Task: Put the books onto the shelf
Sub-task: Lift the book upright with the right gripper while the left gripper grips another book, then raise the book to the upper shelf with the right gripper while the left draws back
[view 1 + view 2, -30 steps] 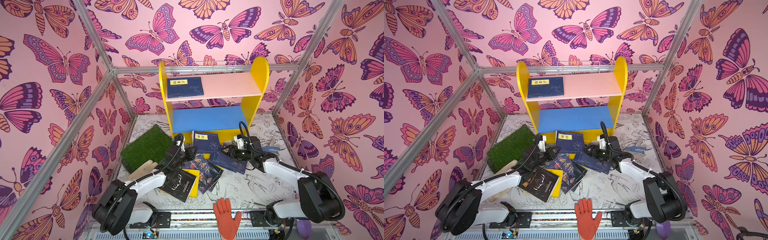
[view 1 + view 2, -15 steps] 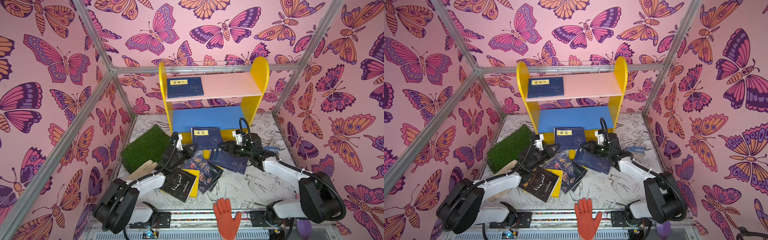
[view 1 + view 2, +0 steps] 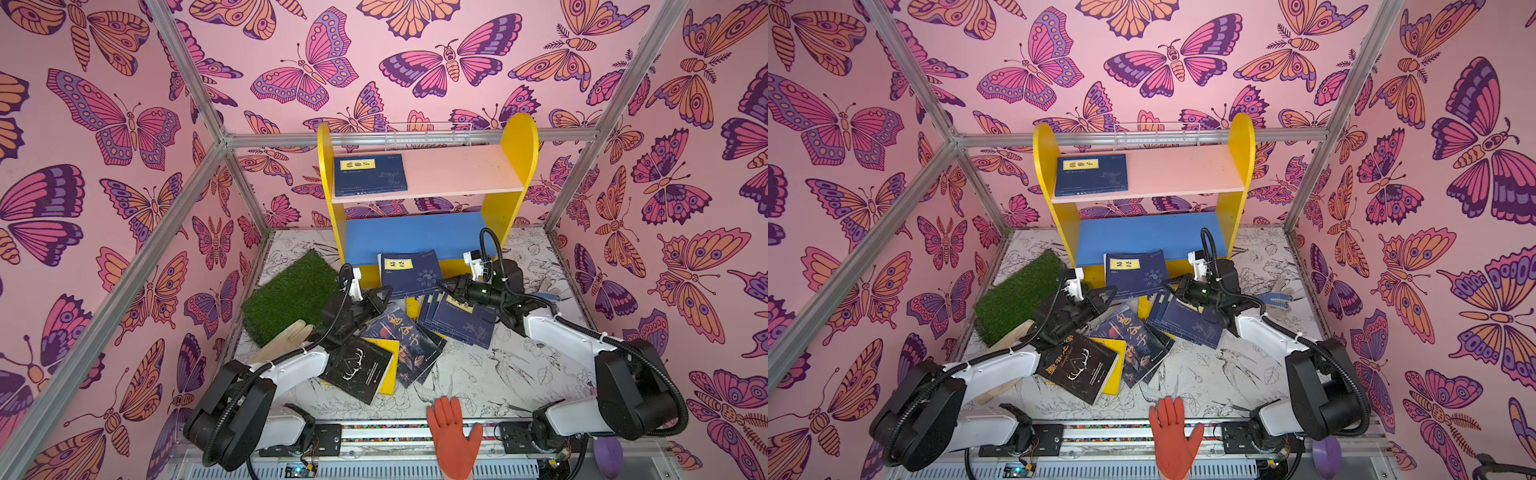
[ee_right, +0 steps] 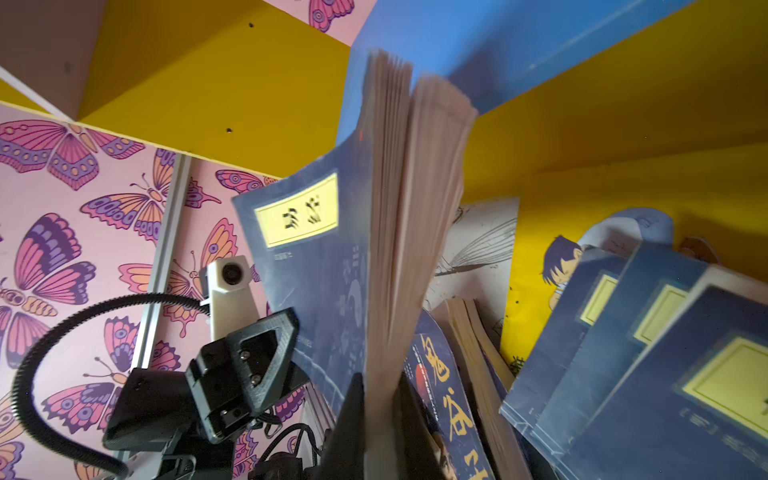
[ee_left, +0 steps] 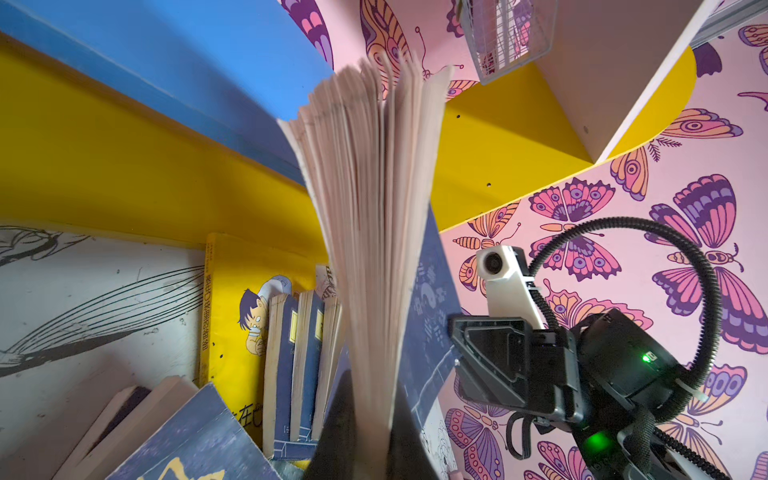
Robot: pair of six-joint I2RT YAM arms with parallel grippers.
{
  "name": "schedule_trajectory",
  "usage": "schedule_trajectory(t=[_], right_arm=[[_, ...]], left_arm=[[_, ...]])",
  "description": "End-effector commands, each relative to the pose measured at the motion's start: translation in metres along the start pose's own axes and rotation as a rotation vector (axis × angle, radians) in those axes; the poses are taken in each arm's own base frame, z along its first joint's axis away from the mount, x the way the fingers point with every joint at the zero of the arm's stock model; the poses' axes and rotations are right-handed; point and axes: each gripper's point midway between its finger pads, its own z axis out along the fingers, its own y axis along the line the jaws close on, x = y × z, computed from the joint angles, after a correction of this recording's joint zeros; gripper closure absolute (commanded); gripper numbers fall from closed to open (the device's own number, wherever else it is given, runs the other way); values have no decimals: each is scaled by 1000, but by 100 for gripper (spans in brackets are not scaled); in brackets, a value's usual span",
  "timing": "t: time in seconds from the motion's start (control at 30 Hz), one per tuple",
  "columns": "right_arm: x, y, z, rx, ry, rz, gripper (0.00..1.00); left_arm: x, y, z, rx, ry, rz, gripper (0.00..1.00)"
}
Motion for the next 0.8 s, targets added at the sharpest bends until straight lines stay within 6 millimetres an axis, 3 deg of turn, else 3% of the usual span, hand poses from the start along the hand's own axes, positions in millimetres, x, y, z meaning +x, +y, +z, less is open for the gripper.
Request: schedule_trajectory(t=[0.0, 0.07, 0.17, 0.23, 0.33, 0.5, 0.63, 0.77], right_arm=[[-3, 30, -2, -99, 6, -69, 100], [-2, 35, -4, -111, 8, -81, 100], [0, 43, -10, -127, 8, -99, 100], [1, 55, -17, -154, 5, -120, 100], [1, 76, -31, -190, -5, -162, 100], [5, 121, -64, -233, -15, -283, 100], [-7, 181, -96, -326, -92, -395, 100], [-33, 233, -109, -384, -168, -462, 100]], left_arm=[[4, -14, -1, 57, 23, 38, 100], [4, -10, -1, 35, 22, 31, 90], [1, 2, -3, -23, -2, 14, 56], [-4, 17, -10, -99, -36, -17, 43], [-14, 50, -28, -241, -127, -78, 36], [-19, 104, -75, -516, -249, -160, 34], [-19, 115, -97, -633, -259, -118, 34], [-15, 117, -98, -637, -235, -112, 35]])
